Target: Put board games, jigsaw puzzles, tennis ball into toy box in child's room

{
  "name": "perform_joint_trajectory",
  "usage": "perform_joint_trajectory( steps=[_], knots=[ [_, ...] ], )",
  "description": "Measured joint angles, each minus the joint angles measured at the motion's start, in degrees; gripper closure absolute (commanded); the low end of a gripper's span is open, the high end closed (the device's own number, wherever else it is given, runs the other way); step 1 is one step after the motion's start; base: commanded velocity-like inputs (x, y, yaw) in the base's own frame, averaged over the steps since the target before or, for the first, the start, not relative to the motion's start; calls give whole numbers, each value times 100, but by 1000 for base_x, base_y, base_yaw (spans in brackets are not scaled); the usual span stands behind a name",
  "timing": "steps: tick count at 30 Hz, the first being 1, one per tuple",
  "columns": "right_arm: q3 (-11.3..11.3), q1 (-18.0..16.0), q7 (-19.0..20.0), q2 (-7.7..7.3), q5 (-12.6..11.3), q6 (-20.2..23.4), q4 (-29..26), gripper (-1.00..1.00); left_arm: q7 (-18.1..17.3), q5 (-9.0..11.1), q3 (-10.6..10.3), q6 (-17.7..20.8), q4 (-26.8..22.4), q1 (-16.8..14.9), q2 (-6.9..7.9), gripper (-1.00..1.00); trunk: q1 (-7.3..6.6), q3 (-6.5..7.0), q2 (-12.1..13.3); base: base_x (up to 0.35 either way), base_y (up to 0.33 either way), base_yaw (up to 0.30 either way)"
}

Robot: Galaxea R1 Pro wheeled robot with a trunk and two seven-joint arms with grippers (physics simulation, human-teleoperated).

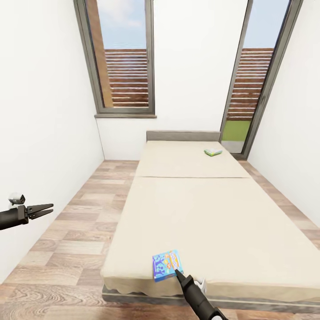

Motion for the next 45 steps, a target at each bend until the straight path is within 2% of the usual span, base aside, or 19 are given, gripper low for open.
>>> perform_joint_trajectory(
  steps=[30,32,35,36,38,45],
  knots=[
    [18,-2,-32,6,-2,36,-100,100,0,0,0,0,0,0,-2,-100,-659,539,1203,0,0,0],
    [36,-7,-52,7,9,80,-280,100,0,0,0,0,0,-1,-2,-100,-703,575,1284,0,0,0],
    [59,-9,-68,6,45,475,-737,100,0,0,0,0,0,-2,-2,-100,-769,629,1404,0,0,0],
    [86,-9,-87,9,66,836,-985,100,1,-1,0,-1,1,-3,-2,-100,-791,647,1444,0,0,0],
    [164,-18,-141,0,81,1210,-1355,100,1,0,0,-3,1,-3,-2,-100,-835,683,1524,0,0,0],
    [493,-84,-634,-5,107,1468,-2290,100,0,0,0,-8,0,-1,-2,-100,-989,808,1805,0,0,0]
  ],
)
